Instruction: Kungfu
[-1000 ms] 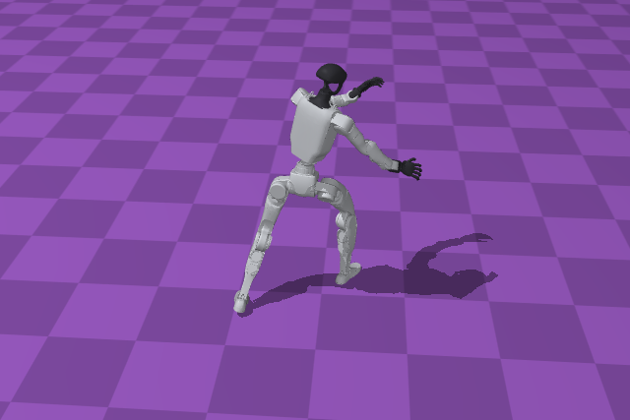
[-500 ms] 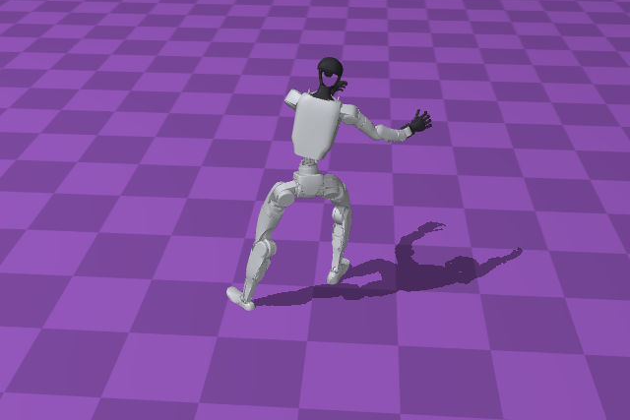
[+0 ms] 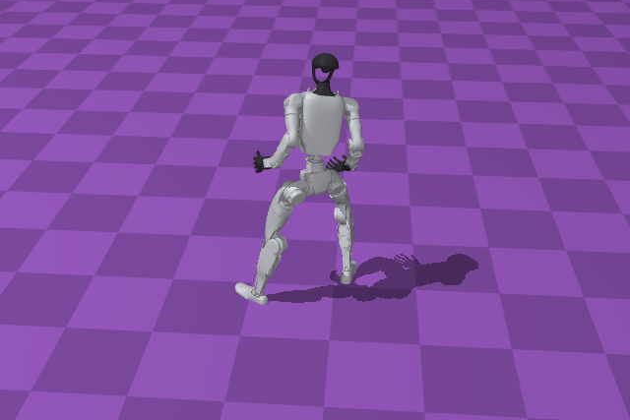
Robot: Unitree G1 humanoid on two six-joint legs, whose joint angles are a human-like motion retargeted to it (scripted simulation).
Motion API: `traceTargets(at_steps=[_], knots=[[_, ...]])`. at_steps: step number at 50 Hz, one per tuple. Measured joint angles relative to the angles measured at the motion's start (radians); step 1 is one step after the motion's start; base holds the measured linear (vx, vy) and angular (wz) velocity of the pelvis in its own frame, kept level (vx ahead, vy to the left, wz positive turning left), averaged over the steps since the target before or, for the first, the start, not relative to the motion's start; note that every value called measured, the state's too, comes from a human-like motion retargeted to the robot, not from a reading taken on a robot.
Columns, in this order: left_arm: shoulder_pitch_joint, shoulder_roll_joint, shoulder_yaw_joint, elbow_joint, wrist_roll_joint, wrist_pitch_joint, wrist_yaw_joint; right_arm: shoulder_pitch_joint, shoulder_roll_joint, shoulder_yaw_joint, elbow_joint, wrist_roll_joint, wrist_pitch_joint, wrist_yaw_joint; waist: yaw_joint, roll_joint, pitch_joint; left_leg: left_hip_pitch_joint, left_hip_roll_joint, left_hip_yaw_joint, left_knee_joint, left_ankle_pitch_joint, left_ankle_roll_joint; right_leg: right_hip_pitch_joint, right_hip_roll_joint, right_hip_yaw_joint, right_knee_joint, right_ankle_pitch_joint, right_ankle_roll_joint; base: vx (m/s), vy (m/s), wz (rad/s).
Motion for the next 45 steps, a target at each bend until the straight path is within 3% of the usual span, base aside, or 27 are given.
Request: traceTargets(at_steps=[6,10,13,15,18,20,23,26,28,32,35,40,45], knots=[[-0.220,0.066,-0.101,-0.043,0.136,0.034,0.022,-0.016,-0.219,-0.077,0.016,-0.170,-0.018,-0.022,0.096,-0.007,-0.003,-0.086,0.051,-0.001,0.059,0.038,0.000,0.141,0.071,-0.094,-0.126,0.060,-0.026,0.02,0.19,0.73],[-0.416,0.101,-0.186,-0.090,0.219,0.026,0.046,-0.025,-0.311,-0.213,0.051,-0.281,-0.079,-0.096,0.167,0.032,0.011,-0.118,0.218,0.027,0.149,-0.014,0.008,0.305,0.235,-0.187,-0.270,0.087,-0.054,0.15,0.02,0.57],[-0.546,0.152,-0.211,-0.229,0.294,0.036,0.076,-0.044,-0.370,-0.353,0.136,-0.405,-0.121,-0.146,0.209,0.029,0.000,-0.206,0.266,0.009,0.302,-0.123,0.129,0.361,0.288,-0.187,-0.398,0.167,-0.062,0.25,0.34,0.54],[-0.622,0.198,-0.183,-0.337,0.358,0.063,0.130,-0.052,-0.418,-0.432,0.222,-0.514,-0.157,-0.218,0.229,0.031,-0.008,-0.227,0.299,0.059,0.371,-0.143,0.148,0.396,0.302,-0.184,-0.457,0.215,-0.067,0.36,0.65,0.46],[-0.724,0.297,-0.107,-0.481,0.432,0.111,0.257,-0.060,-0.487,-0.514,0.410,-0.690,-0.244,-0.387,0.248,0.068,-0.031,-0.281,0.276,-0.057,0.443,-0.119,0.095,0.490,0.345,-0.210,-0.565,0.297,-0.070,0.49,0.71,0.62],[-0.771,0.368,-0.045,-0.556,0.434,0.135,0.341,-0.083,-0.501,-0.539,0.552,-0.772,-0.283,-0.496,0.271,0.065,-0.067,-0.332,0.216,-0.138,0.536,-0.190,0.102,0.533,0.341,-0.216,-0.636,0.359,-0.079,0.58,0.73,0.50],[-0.803,0.473,0.079,-0.635,0.386,0.144,0.414,-0.213,-0.392,-0.531,0.727,-0.758,-0.293,-0.551,0.321,0.034,-0.108,-0.355,0.167,-0.106,0.595,-0.249,0.131,0.569,0.311,-0.215,-0.717,0.430,-0.112,0.49,0.73,0.25],[-0.772,0.545,0.261,-0.676,0.375,0.150,0.407,-0.373,-0.197,-0.443,0.824,-0.624,-0.289,-0.448,0.347,0.041,-0.122,-0.403,0.143,-0.124,0.676,-0.311,0.162,0.615,0.341,-0.279,-0.816,0.474,-0.159,0.32,0.63,0.40],[-0.712,0.545,0.398,-0.693,0.415,0.157,0.403,-0.479,-0.071,-0.322,0.870,-0.529,-0.236,-0.336,0.376,0.030,-0.122,-0.421,0.126,-0.109,0.723,-0.347,0.186,0.629,0.340,-0.304,-0.865,0.492,-0.167,0.16,0.42,0.03],[-0.556,0.447,0.603,-0.703,0.524,0.126,0.526,-0.695,0.176,0.042,0.862,-0.401,-0.059,-0.018,0.431,0.022,-0.105,-0.425,0.123,-0.065,0.773,-0.396,0.214,0.617,0.330,-0.313,-0.920,0.512,-0.150,0.08,0.34,-0.31],[-0.470,0.360,0.667,-0.694,0.556,0.073,0.645,-0.822,0.326,0.245,0.784,-0.384,-0.072,0.113,0.455,0.024,-0.087,-0.431,0.132,-0.052,0.799,-0.412,0.225,0.610,0.333,-0.360,-0.943,0.539,-0.168,-0.06,0.14,-0.24],[-0.425,0.303,0.621,-0.660,0.607,0.086,0.689,-1.003,0.362,0.416,0.737,-0.346,-0.065,0.164,0.487,-0.008,-0.099,-0.428,0.128,-0.056,0.803,-0.414,0.228,0.628,0.322,-0.429,-0.943,0.592,-0.155,0.00,-0.02,0.03],[-0.428,0.287,0.607,-0.611,0.625,0.100,0.738,-1.082,0.325,0.459,0.622,-0.296,-0.041,0.157,0.462,-0.031,-0.095,-0.422,0.128,-0.075,0.779,-0.410,0.222,0.640,0.327,-0.432,-0.929,0.567,-0.103,-0.08,-0.12,0.16]])
